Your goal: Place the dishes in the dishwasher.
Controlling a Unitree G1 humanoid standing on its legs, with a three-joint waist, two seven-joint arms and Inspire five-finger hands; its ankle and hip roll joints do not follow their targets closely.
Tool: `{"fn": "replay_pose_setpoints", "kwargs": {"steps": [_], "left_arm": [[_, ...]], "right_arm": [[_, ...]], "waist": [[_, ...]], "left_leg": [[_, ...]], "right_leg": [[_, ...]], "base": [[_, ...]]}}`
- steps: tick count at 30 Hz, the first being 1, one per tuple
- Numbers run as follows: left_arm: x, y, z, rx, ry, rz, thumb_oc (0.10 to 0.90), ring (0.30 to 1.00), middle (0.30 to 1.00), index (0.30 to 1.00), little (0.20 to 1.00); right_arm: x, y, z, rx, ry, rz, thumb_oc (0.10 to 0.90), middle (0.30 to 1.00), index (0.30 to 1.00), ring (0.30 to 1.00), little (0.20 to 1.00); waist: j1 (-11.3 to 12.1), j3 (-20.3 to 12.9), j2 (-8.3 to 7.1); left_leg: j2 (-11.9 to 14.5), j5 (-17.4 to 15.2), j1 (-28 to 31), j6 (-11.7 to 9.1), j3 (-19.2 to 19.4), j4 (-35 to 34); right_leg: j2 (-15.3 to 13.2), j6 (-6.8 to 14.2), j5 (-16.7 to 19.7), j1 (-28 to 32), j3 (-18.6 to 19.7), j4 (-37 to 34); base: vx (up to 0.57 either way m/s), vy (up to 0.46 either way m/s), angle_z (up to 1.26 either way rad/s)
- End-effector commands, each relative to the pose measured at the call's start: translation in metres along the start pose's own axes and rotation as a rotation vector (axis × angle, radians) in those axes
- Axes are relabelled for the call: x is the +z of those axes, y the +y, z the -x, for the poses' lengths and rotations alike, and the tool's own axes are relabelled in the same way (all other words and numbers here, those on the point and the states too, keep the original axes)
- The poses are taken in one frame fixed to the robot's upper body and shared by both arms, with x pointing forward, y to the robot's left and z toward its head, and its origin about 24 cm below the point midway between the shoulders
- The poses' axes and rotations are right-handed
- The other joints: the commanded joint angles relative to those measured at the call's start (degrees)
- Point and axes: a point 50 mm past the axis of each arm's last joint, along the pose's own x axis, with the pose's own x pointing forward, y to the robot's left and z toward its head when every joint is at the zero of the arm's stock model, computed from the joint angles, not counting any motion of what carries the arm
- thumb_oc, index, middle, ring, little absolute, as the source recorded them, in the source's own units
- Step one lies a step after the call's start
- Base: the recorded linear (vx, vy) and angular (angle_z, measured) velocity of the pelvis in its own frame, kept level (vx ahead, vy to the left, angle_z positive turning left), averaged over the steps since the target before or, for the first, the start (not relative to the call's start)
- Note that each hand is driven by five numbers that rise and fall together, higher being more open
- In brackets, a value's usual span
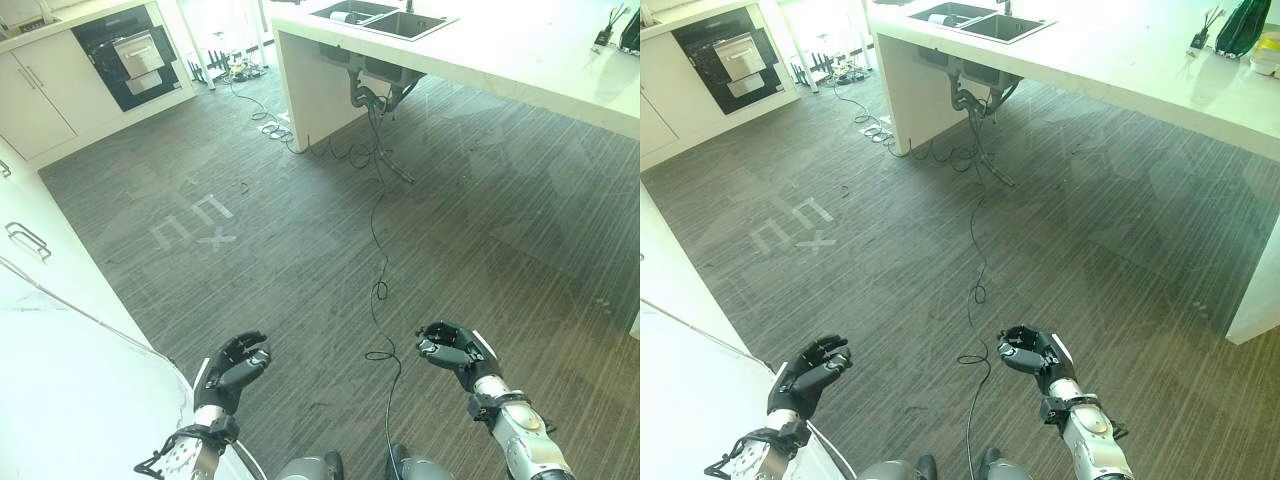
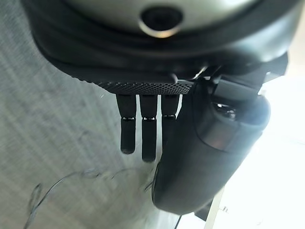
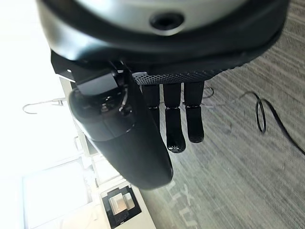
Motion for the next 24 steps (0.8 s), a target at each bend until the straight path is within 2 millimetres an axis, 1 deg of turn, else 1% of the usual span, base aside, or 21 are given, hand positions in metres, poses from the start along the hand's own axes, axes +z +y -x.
{"fn": "replay_pose_setpoints", "kwargs": {"steps": [1, 5, 6, 7, 9, 10, 12, 13, 14, 15, 16, 17, 18, 19, 20, 21, 22, 23, 24], "left_arm": [[0.033, 0.001, -0.006, -0.074, -0.104, -0.055, 0.800, 0.900, 0.900, 0.900, 0.900], [0.025, 0.001, -0.007, -0.090, -0.037, -0.080, 0.800, 0.900, 0.900, 0.900, 0.900], [0.023, -0.002, -0.007, -0.140, -0.021, -0.052, 0.800, 0.900, 0.900, 0.900, 0.900], [0.022, -0.003, -0.007, -0.159, -0.012, -0.056, 0.800, 0.900, 0.900, 0.900, 0.900], [0.020, -0.007, -0.009, -0.192, 0.020, -0.102, 0.800, 0.900, 0.900, 0.900, 0.900], [0.021, -0.009, -0.011, -0.206, 0.010, -0.141, 0.800, 0.900, 0.900, 0.900, 0.900], [0.028, -0.013, -0.016, -0.231, -0.013, -0.156, 0.800, 0.900, 0.900, 0.900, 0.900], [0.034, -0.016, -0.019, -0.233, -0.039, -0.168, 0.800, 0.900, 0.900, 0.900, 0.900], [0.038, -0.018, -0.022, -0.237, -0.061, -0.177, 0.800, 0.900, 0.900, 0.900, 0.900], [0.041, -0.019, -0.023, -0.244, -0.084, -0.176, 0.800, 0.900, 0.900, 0.900, 0.900], [0.043, -0.022, -0.023, -0.278, -0.117, -0.139, 0.800, 0.900, 0.900, 0.900, 0.900], [0.047, -0.024, -0.022, -0.318, -0.161, -0.108, 0.800, 0.900, 0.900, 0.900, 0.900], [0.057, -0.028, -0.020, -0.378, -0.247, -0.094, 0.800, 0.900, 0.900, 0.900, 0.900], [0.066, -0.032, -0.018, -0.428, -0.284, -0.132, 0.800, 0.900, 0.900, 0.900, 0.900], [0.066, -0.033, -0.018, -0.431, -0.288, -0.132, 0.800, 0.900, 0.900, 0.900, 0.900], [0.065, -0.032, -0.018, -0.418, -0.292, -0.124, 0.800, 0.900, 0.900, 0.900, 0.900], [0.062, -0.031, -0.018, -0.408, -0.278, -0.115, 0.800, 0.900, 0.900, 0.900, 0.900], [0.056, -0.027, -0.018, -0.387, -0.242, -0.107, 0.800, 0.900, 0.900, 0.900, 0.900], [0.055, -0.025, -0.017, -0.386, -0.231, -0.107, 0.800, 0.900, 0.900, 0.900, 0.900]], "right_arm": [[0.030, 0.010, -0.006, 0.061, -0.177, -0.060, 0.800, 0.900, 0.900, 0.900, 0.900], [0.024, 0.006, -0.003, 0.051, -0.156, -0.089, 0.800, 0.900, 0.900, 0.900, 0.900], [0.016, 0.006, -0.002, 0.073, -0.103, -0.154, 0.800, 0.900, 0.900, 0.900, 0.900], [0.014, 0.007, 0.000, 0.096, -0.107, -0.185, 0.800, 0.900, 0.900, 0.900, 0.900], [0.015, 0.007, -0.001, 0.109, -0.124, -0.186, 0.800, 0.900, 0.900, 0.900, 0.900], [0.018, 0.009, -0.003, 0.106, -0.160, -0.207, 0.800, 0.900, 0.900, 0.900, 0.900], [0.025, 0.010, -0.005, 0.092, -0.199, -0.209, 0.800, 0.900, 0.900, 0.900, 0.900], [0.030, 0.010, -0.007, 0.086, -0.221, -0.199, 0.800, 0.900, 0.900, 0.900, 0.900], [0.033, 0.012, -0.008, 0.093, -0.224, -0.191, 0.800, 0.900, 0.900, 0.900, 0.900], [0.034, 0.013, -0.009, 0.113, -0.218, -0.181, 0.800, 0.900, 0.900, 0.900, 0.900], [0.034, 0.016, -0.009, 0.159, -0.229, -0.179, 0.800, 0.900, 0.900, 0.900, 0.900], [0.032, 0.017, -0.008, 0.186, -0.216, -0.168, 0.800, 0.900, 0.900, 0.900, 0.900], [0.032, 0.017, -0.007, 0.203, -0.221, -0.153, 0.800, 0.900, 0.900, 0.900, 0.900], [0.037, 0.011, -0.004, 0.216, -0.247, -0.159, 0.800, 0.900, 0.900, 0.900, 0.900], [0.038, 0.010, -0.004, 0.217, -0.249, -0.166, 0.800, 0.900, 0.900, 0.900, 0.900], [0.037, 0.007, -0.004, 0.214, -0.233, -0.180, 0.800, 0.900, 0.900, 0.900, 0.900], [0.034, 0.006, -0.004, 0.213, -0.219, -0.187, 0.800, 0.900, 0.900, 0.900, 0.900], [0.030, 0.008, -0.004, 0.217, -0.206, -0.193, 0.800, 0.900, 0.900, 0.900, 0.900], [0.029, 0.009, -0.003, 0.220, -0.201, -0.197, 0.800, 0.900, 0.900, 0.900, 0.900]], "waist": [[0.41, -3.45, -0.95], [0.10, -3.39, -0.80], [-0.21, -3.08, -0.66], [-0.31, -3.07, -0.68], [-0.45, -2.76, -0.47], [-0.82, -2.46, -0.09], [-1.89, -1.66, 0.97], [-2.46, -0.82, 1.86], [-2.60, 0.06, 2.22], [-2.70, 0.62, 2.54], [-2.84, 1.76, 2.66], [-3.03, 2.44, 2.21], [-3.76, 2.85, 1.74], [-5.17, 2.95, 0.73], [-5.60, 3.05, 0.43], [-5.95, 3.15, -0.83], [-6.00, 3.03, -1.40], [-5.96, 2.77, -1.59], [-5.81, 2.58, -1.58]], "left_leg": [[1.57, -8.17, -2.80, -3.31, -5.00, 4.45], [1.13, -8.30, -2.88, -2.84, -4.57, 4.45], [0.50, -8.54, -2.54, -2.26, -4.38, 4.45], [0.27, -8.61, -2.56, -2.11, -4.37, 4.45], [-0.61, -8.81, -2.27, -1.30, -4.86, 4.45], [-1.14, -9.09, -1.85, -0.30, -5.27, 4.45], [-1.82, -9.12, -1.74, 1.45, -6.80, 4.45], [-2.32, -8.71, -1.88, 2.52, -8.14, 4.45], [-3.04, -8.54, -1.87, 3.35, -8.92, 4.45], [-3.37, -8.54, -1.83, 3.79, -9.37, 4.45], [-4.21, -8.87, -1.17, 4.06, -9.41, 4.45], [-4.87, -9.49, -0.18, 4.09, -9.12, 4.45], [-5.48, -10.22, 0.73, 3.95, -9.32, 4.45], [-6.53, -11.25, 2.11, 3.25, -10.32, 4.45], [-6.82, -11.68, 3.11, 2.98, -10.83, 4.45], [-8.11, -12.70, 4.86, 2.78, -11.35, 4.45], [-8.67, -13.67, 6.07, 2.77, -11.64, 4.45], [-8.62, -15.15, 8.08, 2.65, -11.62, 4.45], [-8.32, -15.85, 8.92, 2.56, -11.24, 4.45]], "right_leg": [[-1.80, 6.66, -7.23, 4.62, 1.38, -0.86], [-2.35, 6.97, -6.85, 4.42, 1.40, -0.86], [-2.72, 7.19, -6.61, 4.79, 1.67, -0.86], [-2.83, 7.29, -6.52, 4.84, 1.72, -0.86], [-2.86, 7.34, -6.20, 5.61, 2.12, -0.86], [-2.31, 7.31, -5.66, 7.19, 2.61, -0.86], [-0.04, 7.07, -1.96, 8.68, 2.97, -0.86], [0.90, 7.25, 0.54, 7.12, 3.07, 2.98], [0.49, 7.43, 1.34, 3.94, 3.37, 10.19], [0.32, 7.47, 2.39, 1.65, 3.18, 14.83], [-0.61, 7.29, 4.89, -2.58, 2.73, 19.93], [-0.60, 7.58, 5.13, -3.66, 2.43, 19.35], [0.70, 7.95, 5.84, -4.46, 2.19, 15.16], [2.41, 8.33, 7.84, -5.04, 2.38, 3.39], [2.07, 8.63, 8.81, -5.36, 2.00, -0.85], [-0.61, 9.57, 7.97, -8.96, 2.35, -0.86], [-2.19, 10.34, 8.33, -11.04, 2.44, -0.86], [-3.39, 10.86, 9.19, -13.05, 1.57, -0.86], [-3.59, 10.87, 9.01, -12.83, 1.00, -0.86]], "base": [[0.01, 0.033, 0.02], [0.00, 0.131, 0.03], [-0.01, 0.231, -0.01], [0.00, 0.273, -0.01], [0.03, 0.219, -0.04], [0.06, 0.258, -0.03], [0.07, 0.256, 0.11], [0.04, 0.269, 0.29], [0.04, 0.299, 0.35], [0.09, 0.315, 0.36], [0.15, 0.256, 0.36], [0.25, 0.173, -0.14], [0.44, -0.005, -0.22], [0.52, -0.062, -0.34], [0.63, -0.098, 0.12], [0.55, -0.065, 0.34], [0.69, -0.058, 0.46], [0.59, -0.033, 0.47], [0.53, -0.032, 0.15]]}}
